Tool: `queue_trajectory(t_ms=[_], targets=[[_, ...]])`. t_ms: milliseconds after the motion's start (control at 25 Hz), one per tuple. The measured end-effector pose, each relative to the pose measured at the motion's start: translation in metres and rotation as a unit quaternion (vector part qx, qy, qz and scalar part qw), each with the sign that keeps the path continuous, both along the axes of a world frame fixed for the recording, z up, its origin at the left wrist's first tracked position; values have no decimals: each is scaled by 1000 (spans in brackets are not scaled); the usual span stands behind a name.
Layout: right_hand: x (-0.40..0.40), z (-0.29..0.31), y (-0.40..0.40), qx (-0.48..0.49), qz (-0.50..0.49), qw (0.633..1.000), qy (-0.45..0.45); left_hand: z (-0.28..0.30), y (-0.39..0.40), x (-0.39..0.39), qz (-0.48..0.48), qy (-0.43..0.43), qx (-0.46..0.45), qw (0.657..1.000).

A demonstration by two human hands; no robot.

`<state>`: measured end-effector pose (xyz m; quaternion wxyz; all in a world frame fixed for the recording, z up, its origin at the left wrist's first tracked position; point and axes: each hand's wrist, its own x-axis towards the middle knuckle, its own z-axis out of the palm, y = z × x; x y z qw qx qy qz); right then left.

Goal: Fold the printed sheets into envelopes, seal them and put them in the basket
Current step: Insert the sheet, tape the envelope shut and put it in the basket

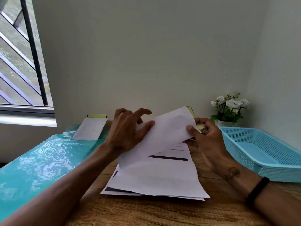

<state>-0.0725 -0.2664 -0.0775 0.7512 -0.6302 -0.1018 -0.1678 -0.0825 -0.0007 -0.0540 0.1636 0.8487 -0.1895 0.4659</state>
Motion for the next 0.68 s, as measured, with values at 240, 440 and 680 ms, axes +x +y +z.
queue_trajectory(t_ms=[240,440,680], targets=[[12,-5,-9,66,38,990,118,5,-5,-5,-242,467,-251,812],[3,-5,0,-17,155,977,142,-14,-28,-11,-318,468,-374,734],[-3,-3,2,-51,128,982,132,-18,-36,-12,-296,393,-321,810]])
